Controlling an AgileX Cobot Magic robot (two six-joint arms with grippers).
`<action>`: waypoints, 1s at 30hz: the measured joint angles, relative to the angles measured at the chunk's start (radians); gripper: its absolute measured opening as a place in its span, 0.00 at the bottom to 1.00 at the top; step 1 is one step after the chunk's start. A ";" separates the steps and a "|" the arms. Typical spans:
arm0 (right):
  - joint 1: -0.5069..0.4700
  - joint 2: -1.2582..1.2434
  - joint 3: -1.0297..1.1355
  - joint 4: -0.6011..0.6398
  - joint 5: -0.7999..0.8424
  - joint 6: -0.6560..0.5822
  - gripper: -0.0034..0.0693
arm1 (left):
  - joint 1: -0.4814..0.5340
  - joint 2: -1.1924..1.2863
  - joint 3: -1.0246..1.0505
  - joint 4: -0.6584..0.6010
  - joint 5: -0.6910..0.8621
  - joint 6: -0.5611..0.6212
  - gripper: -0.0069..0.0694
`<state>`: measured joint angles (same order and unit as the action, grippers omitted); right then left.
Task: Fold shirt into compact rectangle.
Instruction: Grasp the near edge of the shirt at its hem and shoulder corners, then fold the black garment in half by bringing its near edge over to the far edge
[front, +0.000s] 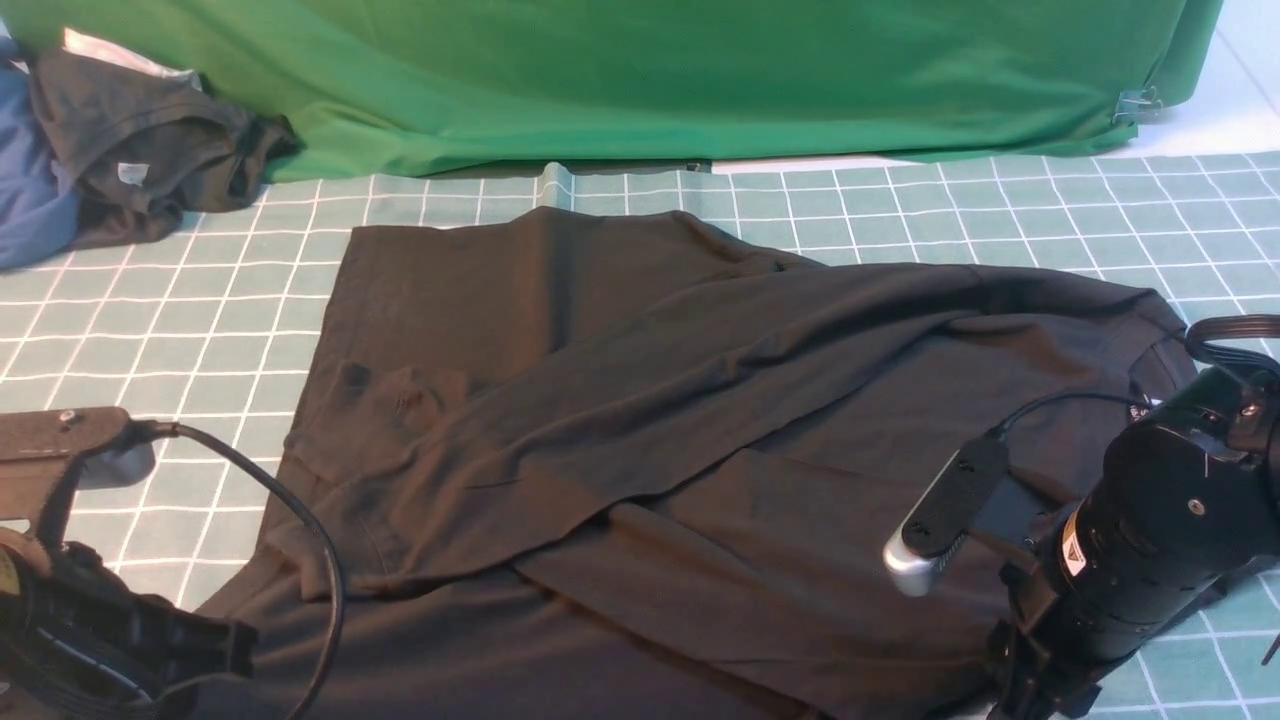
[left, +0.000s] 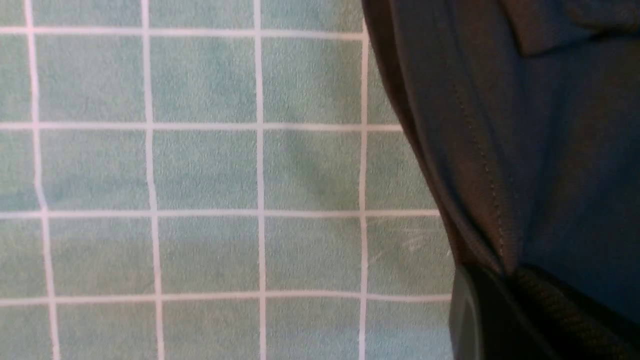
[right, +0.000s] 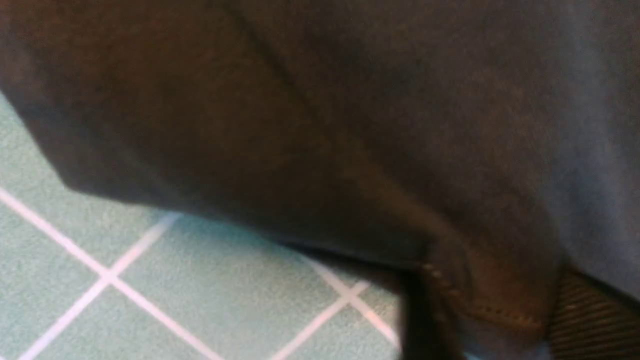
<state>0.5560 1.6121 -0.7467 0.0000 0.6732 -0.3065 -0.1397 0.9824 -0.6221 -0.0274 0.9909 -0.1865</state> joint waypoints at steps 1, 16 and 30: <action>0.000 0.000 0.000 -0.005 -0.002 0.000 0.32 | 0.000 0.000 0.001 -0.003 -0.008 0.000 0.11; 0.000 -0.235 0.000 0.020 0.285 0.073 0.10 | 0.000 -0.089 -0.041 -0.115 0.090 -0.022 0.11; -0.030 -0.279 -0.181 -0.012 0.297 0.061 0.10 | 0.016 0.146 -0.293 -0.066 -0.046 -0.094 0.11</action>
<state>0.5260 1.3335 -0.9272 -0.0124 0.9703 -0.2455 -0.1242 1.1279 -0.9150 -0.0937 0.9446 -0.2803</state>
